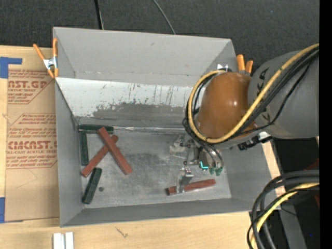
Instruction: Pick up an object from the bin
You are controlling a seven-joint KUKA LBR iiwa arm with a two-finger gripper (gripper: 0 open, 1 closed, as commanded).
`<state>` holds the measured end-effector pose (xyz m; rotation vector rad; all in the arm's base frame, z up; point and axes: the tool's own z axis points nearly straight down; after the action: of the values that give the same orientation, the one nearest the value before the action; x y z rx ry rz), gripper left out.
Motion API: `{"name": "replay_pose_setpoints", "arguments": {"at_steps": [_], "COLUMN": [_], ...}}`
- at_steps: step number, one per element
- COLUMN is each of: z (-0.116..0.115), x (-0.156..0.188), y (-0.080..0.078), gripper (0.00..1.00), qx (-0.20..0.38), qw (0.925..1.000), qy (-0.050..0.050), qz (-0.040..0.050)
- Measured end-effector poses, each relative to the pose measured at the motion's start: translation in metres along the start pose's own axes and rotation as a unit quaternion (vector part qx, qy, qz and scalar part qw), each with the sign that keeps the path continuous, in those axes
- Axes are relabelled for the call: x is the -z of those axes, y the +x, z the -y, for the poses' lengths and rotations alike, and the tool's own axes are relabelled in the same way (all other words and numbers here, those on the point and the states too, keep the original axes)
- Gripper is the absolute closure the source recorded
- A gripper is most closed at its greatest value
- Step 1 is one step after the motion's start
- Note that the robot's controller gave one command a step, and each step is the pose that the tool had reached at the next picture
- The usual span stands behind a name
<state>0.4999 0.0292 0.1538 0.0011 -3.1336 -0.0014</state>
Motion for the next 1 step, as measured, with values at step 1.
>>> {"name": "replay_pose_setpoints", "arguments": {"at_steps": [1], "z": [0.0001], "x": [0.0039], "y": [-0.0019], "gripper": [0.0], "qx": [0.0], "qw": [1.0], "qy": [0.0], "qz": [0.0039]}}
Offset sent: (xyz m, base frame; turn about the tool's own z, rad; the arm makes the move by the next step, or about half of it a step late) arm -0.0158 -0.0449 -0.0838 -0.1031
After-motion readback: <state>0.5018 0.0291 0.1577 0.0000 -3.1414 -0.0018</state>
